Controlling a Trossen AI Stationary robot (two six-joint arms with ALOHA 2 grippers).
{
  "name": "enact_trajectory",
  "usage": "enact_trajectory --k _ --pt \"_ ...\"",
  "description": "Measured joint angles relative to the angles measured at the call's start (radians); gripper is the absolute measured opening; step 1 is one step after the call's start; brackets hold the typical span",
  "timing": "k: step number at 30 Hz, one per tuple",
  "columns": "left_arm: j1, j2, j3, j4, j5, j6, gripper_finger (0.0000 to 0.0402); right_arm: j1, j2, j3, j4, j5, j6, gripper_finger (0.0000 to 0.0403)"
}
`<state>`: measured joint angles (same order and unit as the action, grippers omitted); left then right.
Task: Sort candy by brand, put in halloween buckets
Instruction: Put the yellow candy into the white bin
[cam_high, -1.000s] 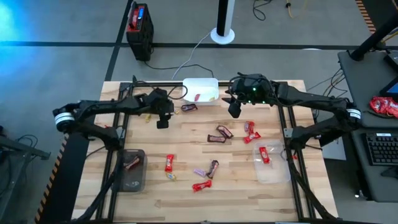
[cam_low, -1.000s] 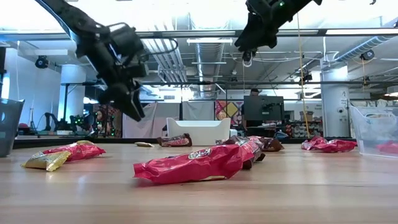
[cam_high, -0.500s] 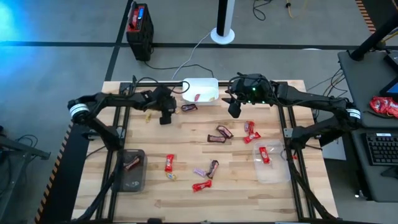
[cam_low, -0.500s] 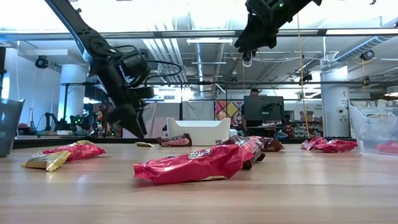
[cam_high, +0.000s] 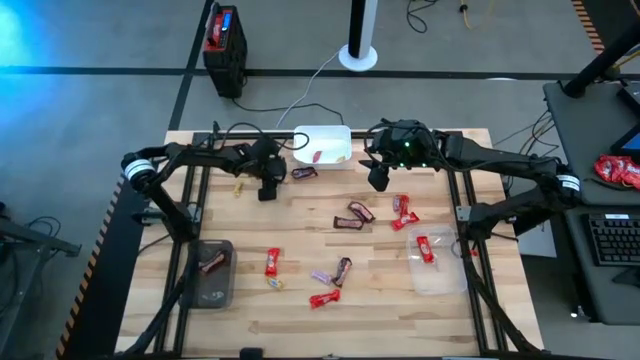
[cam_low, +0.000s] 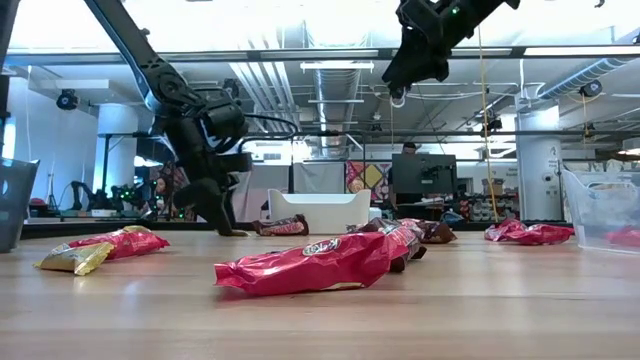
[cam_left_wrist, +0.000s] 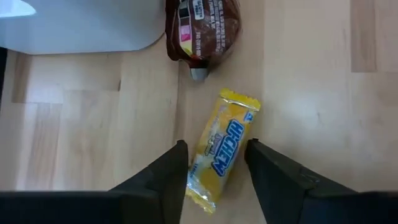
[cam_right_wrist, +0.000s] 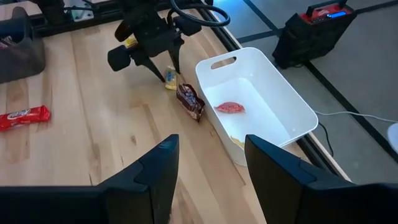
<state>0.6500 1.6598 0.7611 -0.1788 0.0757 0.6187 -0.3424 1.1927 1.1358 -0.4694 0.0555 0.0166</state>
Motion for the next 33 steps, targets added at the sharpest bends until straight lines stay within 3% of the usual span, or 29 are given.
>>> enact_trajectory --k 10,16,21,24,28,33 --pt "-0.001 -0.007 -0.001 -0.039 0.015 -0.053 0.0013 0.000 0.000 -0.001 0.001 -0.001 0.002 0.0178" --pt "-0.011 -0.032 -0.003 -0.101 0.058 -0.107 0.0011 0.000 0.000 -0.001 -0.001 -0.002 0.003 0.0178" --pt "-0.028 -0.148 -0.006 -0.184 0.242 -0.168 0.0005 0.011 0.000 -0.006 -0.027 -0.002 0.018 0.0178" --pt "-0.051 -0.239 -0.006 -0.183 0.290 -0.209 0.0005 0.034 0.000 -0.017 -0.034 -0.003 0.018 0.0178" --pt "-0.080 -0.337 -0.006 0.012 0.257 -0.253 0.0004 0.068 0.000 -0.026 -0.027 -0.003 0.018 0.0178" --pt "-0.066 -0.325 0.005 0.308 0.147 -0.253 0.0004 0.099 0.000 -0.028 -0.026 -0.003 0.026 0.0178"
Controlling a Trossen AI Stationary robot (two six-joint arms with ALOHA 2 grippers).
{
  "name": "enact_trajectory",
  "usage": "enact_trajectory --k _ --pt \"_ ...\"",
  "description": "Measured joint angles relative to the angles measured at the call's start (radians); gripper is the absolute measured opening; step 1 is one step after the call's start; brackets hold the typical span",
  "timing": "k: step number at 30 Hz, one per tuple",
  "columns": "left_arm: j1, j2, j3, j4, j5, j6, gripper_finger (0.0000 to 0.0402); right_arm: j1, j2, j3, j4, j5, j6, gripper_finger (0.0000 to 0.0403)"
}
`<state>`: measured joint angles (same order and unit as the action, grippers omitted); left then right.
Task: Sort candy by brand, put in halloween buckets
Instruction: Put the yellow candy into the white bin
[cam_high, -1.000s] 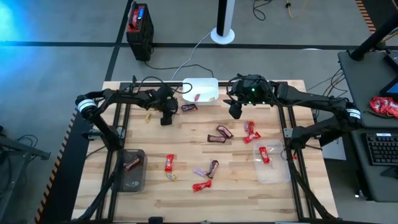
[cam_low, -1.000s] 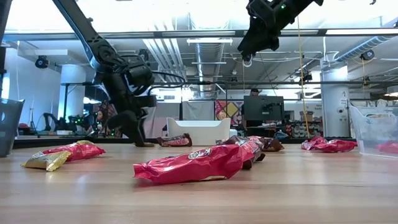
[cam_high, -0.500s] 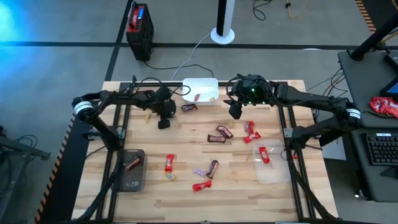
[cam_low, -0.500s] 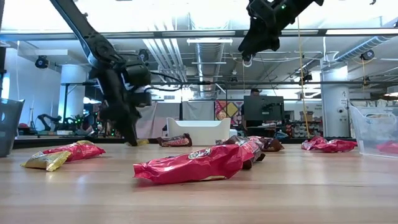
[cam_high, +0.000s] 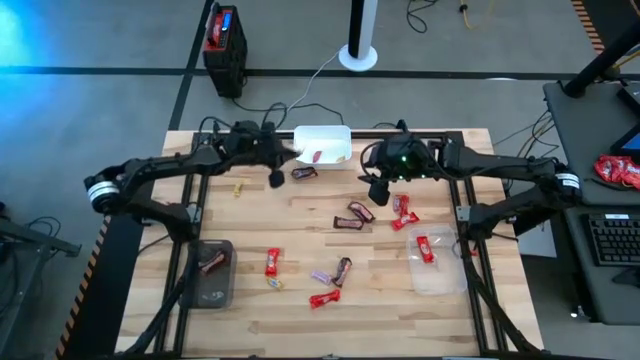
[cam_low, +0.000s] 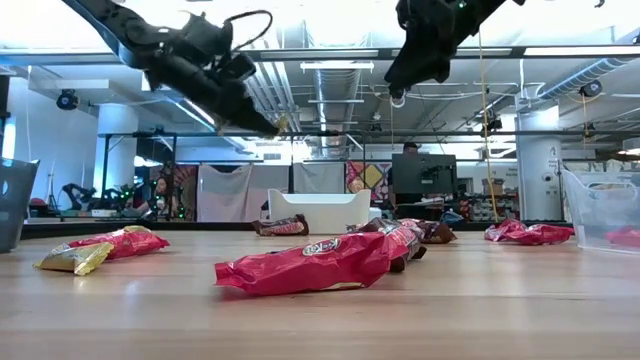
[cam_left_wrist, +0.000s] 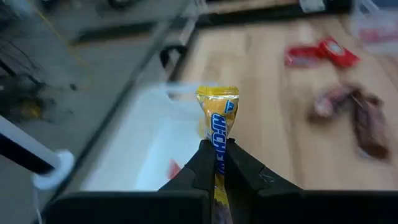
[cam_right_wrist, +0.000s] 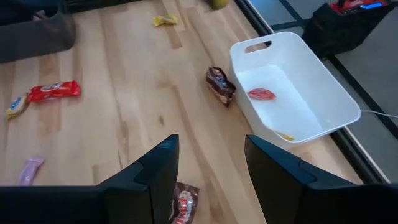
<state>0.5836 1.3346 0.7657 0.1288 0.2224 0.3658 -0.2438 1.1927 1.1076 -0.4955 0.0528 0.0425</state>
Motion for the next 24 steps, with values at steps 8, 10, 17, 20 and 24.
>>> enact_trajectory --k 8,10,17,20,24 --pt "0.026 0.265 0.231 -0.092 -0.025 0.051 0.0003 0.015 0.000 0.000 -0.001 0.000 0.013 0.0178" --pt "0.039 0.337 0.294 -0.147 -0.054 0.069 0.0003 0.017 0.000 0.000 -0.001 0.001 0.018 0.0178" --pt "0.076 0.469 0.450 -0.315 -0.023 0.069 0.0032 0.020 0.000 0.000 -0.003 0.000 0.037 0.0178" --pt "0.074 0.486 0.490 -0.353 -0.022 0.066 0.0067 0.019 0.000 0.000 -0.004 0.000 0.037 0.0178" --pt "0.076 0.481 0.517 -0.390 -0.031 0.068 0.0120 0.019 0.000 0.000 -0.004 0.000 0.039 0.0178"
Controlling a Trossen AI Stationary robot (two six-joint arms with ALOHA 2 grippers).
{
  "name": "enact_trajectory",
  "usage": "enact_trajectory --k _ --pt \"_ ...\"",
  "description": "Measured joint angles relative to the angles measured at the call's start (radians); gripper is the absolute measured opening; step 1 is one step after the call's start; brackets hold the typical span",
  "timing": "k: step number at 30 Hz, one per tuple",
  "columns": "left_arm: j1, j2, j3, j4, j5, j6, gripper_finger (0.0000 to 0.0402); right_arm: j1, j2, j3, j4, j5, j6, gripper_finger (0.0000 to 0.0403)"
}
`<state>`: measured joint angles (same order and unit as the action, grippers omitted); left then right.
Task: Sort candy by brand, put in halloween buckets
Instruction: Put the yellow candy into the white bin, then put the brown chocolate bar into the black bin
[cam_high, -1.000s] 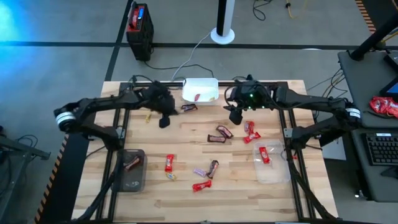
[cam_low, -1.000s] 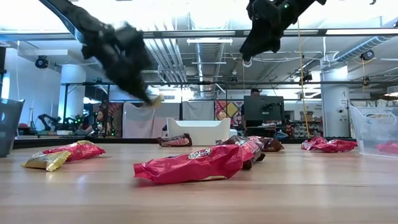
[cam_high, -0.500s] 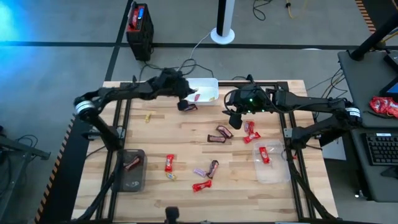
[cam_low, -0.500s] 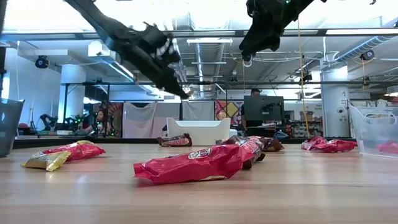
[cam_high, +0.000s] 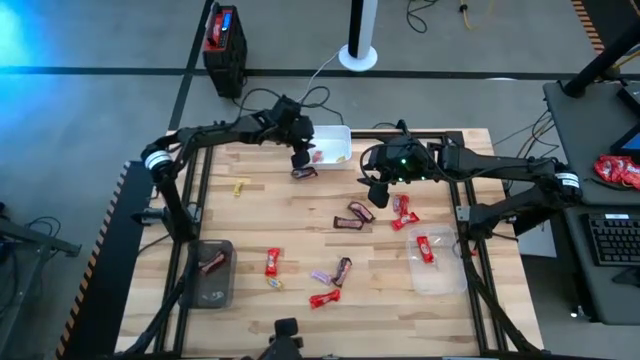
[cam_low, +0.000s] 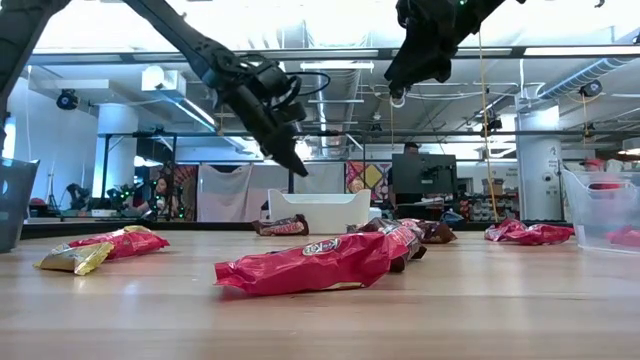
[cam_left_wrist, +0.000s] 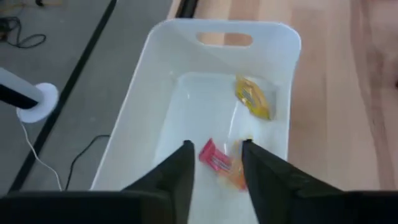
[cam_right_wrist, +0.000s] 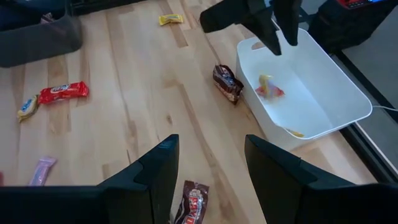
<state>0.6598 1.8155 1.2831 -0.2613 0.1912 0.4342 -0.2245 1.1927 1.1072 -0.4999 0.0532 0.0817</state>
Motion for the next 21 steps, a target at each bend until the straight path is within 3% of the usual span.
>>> enact_trajectory --k 6,13,17,21 --pt "-0.013 -0.059 0.008 -0.103 0.041 -0.007 0.0170 0.011 0.000 0.000 -0.014 0.000 0.007 0.0178" --pt "-0.137 -0.291 -0.139 -0.119 0.085 -0.091 0.0159 0.081 0.038 -0.017 -0.021 0.000 -0.001 0.0178" --pt "-0.251 -0.455 -0.274 -0.046 0.015 -0.186 0.0153 0.126 0.090 -0.017 -0.016 0.000 -0.027 0.0178" --pt "-0.397 -0.594 -0.391 0.004 -0.121 -0.253 0.0153 0.158 0.151 -0.017 -0.011 0.031 -0.030 0.0178"
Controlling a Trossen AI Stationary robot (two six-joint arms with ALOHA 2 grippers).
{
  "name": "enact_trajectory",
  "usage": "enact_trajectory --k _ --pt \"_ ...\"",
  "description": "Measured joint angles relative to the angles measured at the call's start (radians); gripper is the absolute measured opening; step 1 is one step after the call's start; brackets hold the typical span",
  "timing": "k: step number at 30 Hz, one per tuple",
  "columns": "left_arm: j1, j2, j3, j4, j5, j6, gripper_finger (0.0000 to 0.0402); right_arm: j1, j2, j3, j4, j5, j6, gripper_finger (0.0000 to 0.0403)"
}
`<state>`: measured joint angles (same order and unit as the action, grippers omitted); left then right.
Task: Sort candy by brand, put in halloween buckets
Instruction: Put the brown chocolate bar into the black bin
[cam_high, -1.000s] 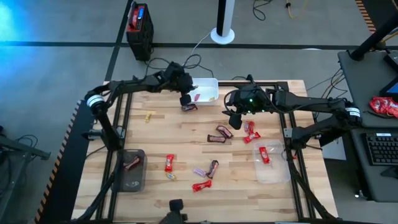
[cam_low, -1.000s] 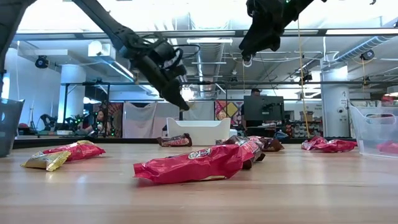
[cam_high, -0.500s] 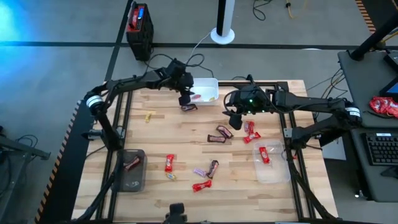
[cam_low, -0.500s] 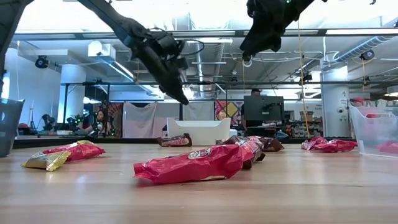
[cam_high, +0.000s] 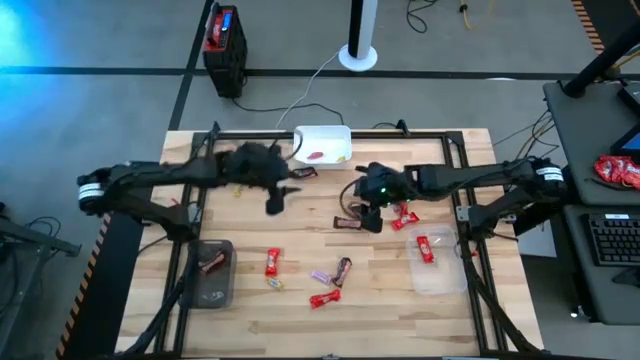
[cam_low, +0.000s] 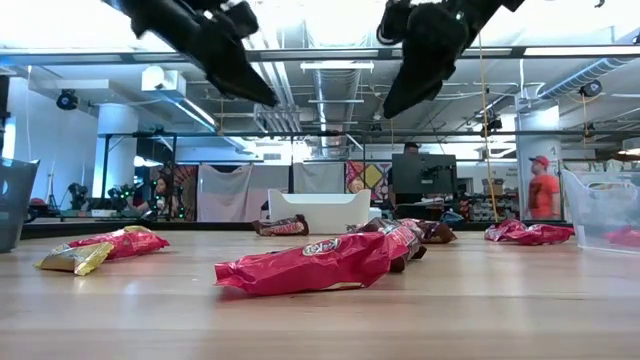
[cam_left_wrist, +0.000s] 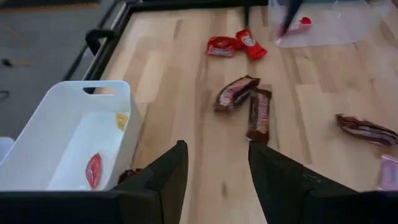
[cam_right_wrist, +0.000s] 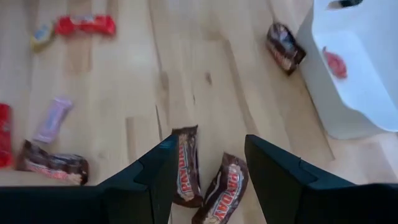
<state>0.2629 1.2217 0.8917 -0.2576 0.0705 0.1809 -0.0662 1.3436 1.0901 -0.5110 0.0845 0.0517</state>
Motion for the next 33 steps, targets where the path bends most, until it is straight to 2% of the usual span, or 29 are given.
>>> enact_trajectory --k 3,7,11,18,26,33 --pt "-0.107 -0.080 -0.065 0.027 -0.102 -0.045 0.0153 0.016 0.046 0.000 0.001 0.006 0.000 0.0178" --pt "-0.243 -0.163 -0.122 0.066 -0.180 -0.111 0.0153 0.039 0.105 0.000 0.004 0.006 0.000 0.0178" --pt "-0.383 -0.212 -0.147 0.061 -0.367 -0.158 0.0153 0.050 0.169 0.000 0.007 0.005 -0.019 0.0180" --pt "-0.564 -0.227 -0.155 0.064 -0.559 -0.225 0.0153 0.049 0.283 0.000 0.022 0.051 -0.052 0.0232" --pt "-0.612 -0.205 -0.155 0.064 -0.587 -0.262 0.0153 0.047 0.376 0.000 0.029 0.049 -0.026 0.0295" --pt "-0.611 -0.187 -0.156 0.066 -0.588 -0.267 0.0153 0.044 0.440 0.000 0.076 0.043 -0.026 0.0294"
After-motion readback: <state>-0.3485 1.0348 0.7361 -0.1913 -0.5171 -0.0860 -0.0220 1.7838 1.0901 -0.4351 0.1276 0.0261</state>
